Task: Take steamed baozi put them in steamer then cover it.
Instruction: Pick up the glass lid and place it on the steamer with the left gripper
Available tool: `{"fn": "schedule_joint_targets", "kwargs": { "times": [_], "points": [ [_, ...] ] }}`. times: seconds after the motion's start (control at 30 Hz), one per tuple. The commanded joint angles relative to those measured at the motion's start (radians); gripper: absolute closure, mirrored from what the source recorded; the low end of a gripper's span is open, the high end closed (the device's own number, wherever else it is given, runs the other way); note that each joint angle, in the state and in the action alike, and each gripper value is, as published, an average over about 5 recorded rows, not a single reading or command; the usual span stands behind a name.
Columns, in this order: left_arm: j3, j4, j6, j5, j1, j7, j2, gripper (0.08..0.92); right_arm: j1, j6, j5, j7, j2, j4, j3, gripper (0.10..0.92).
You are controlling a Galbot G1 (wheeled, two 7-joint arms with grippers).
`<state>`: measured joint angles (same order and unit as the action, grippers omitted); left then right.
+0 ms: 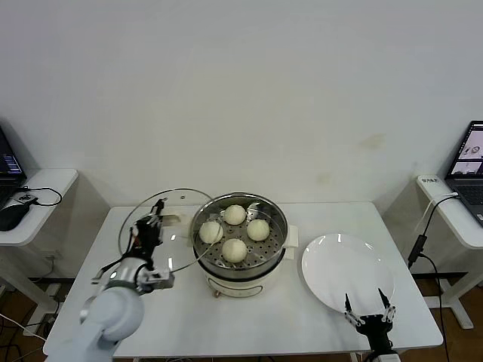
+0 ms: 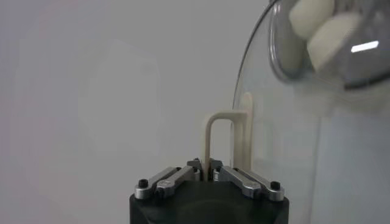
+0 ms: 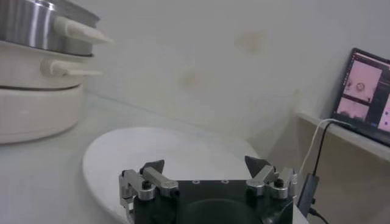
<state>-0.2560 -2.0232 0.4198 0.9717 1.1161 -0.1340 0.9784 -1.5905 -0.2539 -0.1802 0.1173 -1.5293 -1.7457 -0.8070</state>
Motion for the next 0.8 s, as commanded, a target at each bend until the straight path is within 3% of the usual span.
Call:
{"fn": "schedule_joint_targets", "kwargs": {
  "times": [0.03,0.53,0.8],
  "points": [
    [0.249,0.039,0.128,0.150,-0.259,-0.147,0.103,0.856,0.010,-0.010,-0.068,-0.022,-0.016,0.017,0.015,0.203],
    [0.350,0.144,0.137,0.396,-0.283,-0.248,0.348,0.856,0.012,-0.008,-0.080,-0.023,-0.022,0.018,0.030,0.203],
    [0.354,0.203,0.122,0.426,-0.286,-0.237,0.393,0.856,0.009,-0.012,-0.080,-0.023,-0.021,0.022,0.030,0.203]
  ]
}}
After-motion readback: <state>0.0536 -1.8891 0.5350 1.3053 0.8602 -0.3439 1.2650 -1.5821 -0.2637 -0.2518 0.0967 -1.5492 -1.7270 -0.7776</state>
